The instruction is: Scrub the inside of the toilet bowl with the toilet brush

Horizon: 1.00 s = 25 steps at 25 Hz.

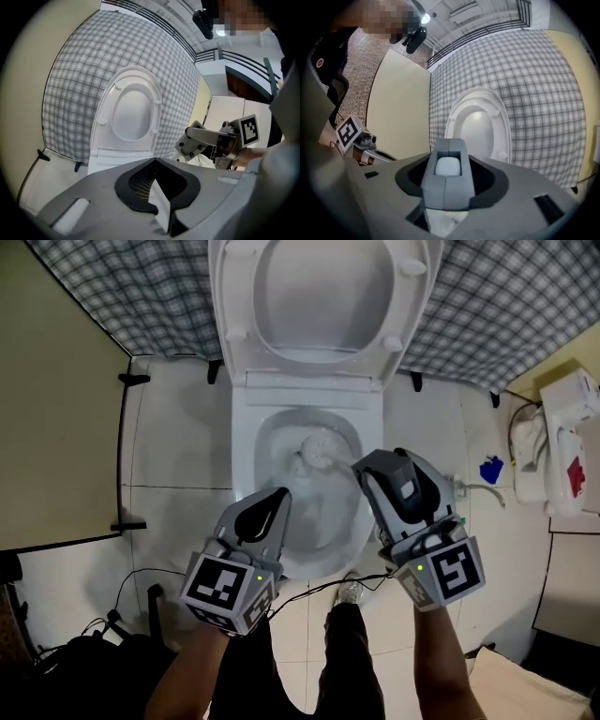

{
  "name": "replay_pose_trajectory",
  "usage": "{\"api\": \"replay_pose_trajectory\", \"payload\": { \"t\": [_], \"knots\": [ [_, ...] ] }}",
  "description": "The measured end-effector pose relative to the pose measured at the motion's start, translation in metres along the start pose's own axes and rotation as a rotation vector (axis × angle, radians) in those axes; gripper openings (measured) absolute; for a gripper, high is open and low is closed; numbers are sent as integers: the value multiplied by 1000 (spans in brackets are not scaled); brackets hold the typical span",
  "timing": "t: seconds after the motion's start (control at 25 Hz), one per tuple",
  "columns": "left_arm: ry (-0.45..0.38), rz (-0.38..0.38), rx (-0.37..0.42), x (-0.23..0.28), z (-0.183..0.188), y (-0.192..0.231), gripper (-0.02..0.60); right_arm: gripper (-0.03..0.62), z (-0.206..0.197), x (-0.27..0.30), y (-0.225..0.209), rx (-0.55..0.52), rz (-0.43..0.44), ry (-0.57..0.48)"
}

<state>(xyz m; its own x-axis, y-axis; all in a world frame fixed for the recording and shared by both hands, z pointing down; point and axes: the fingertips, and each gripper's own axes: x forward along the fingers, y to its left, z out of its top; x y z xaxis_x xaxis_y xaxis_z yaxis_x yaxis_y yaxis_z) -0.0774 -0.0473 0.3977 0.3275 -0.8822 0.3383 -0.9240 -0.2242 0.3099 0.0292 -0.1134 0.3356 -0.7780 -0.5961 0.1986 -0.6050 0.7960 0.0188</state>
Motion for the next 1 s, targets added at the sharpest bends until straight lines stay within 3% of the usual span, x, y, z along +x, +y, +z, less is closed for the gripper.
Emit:
{"api": "replay_pose_trajectory", "payload": {
  "t": [0.16, 0.52, 1.0],
  "knots": [
    [26, 21, -20, 5, -18, 19, 9, 221, -37, 37, 5, 28, 0, 39],
    [59, 43, -54, 6, -39, 49, 9, 221, -80, 105, 12, 71, -17, 53],
    [69, 58, -98, 18, -41, 69, 9, 221, -64, 141, 23, 110, 35, -2]
  ]
}}
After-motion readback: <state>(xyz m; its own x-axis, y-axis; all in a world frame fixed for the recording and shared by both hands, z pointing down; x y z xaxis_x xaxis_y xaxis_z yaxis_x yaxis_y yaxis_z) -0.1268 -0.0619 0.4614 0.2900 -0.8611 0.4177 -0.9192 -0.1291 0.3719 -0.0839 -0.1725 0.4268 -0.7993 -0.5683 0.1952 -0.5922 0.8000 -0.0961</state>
